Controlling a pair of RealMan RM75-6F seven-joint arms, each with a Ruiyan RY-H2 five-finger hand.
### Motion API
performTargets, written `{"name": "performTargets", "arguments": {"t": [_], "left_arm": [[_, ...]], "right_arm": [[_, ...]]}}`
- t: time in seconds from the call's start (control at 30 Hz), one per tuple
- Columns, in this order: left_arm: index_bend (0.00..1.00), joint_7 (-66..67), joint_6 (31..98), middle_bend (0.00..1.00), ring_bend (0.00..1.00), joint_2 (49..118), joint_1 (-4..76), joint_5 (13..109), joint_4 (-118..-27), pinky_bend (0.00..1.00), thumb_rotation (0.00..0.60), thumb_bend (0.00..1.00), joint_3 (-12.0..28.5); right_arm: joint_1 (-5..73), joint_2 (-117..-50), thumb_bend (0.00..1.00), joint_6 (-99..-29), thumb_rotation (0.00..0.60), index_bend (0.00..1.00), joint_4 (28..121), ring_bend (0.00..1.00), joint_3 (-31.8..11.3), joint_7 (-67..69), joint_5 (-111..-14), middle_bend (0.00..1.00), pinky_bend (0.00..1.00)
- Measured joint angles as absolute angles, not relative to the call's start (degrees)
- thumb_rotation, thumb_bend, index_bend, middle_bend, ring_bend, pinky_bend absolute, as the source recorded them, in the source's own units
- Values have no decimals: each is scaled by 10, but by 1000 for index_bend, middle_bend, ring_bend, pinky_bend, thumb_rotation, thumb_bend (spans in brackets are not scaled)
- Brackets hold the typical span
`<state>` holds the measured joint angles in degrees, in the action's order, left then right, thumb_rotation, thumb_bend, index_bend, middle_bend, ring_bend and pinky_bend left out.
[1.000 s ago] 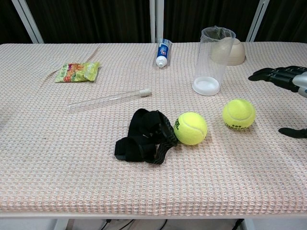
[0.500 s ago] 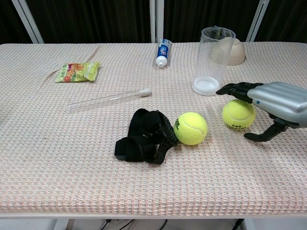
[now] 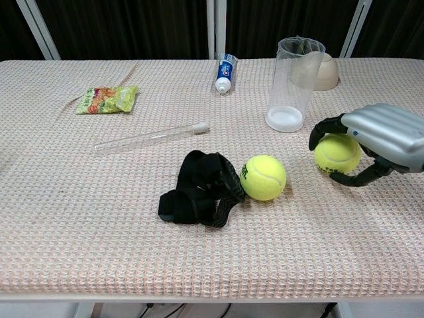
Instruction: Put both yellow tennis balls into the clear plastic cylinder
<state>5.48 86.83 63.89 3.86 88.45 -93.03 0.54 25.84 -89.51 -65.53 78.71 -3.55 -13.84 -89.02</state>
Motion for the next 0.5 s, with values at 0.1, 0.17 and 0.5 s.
{"name": "performTargets", "arguments": {"t": [0.1,0.17,0.5], "left_arm": [[18,53,869,0,0,638,38,886,-932,0,600,33,5],[19,51,868,0,0,637,38,888,-932,0,600,33,4],[17,70,858,0,0,635,40,887,-937,0,600,34,-1]], "right_arm": [[258,-882,330,-686,600,621,805,431,-43,-133,-905,475,657],[258,-871,333,-713,600,633,821,431,-51,-129,-919,474,657],[286,-838,337,-778,600,642,873,427,-141,-166,-932,440,652]]}}
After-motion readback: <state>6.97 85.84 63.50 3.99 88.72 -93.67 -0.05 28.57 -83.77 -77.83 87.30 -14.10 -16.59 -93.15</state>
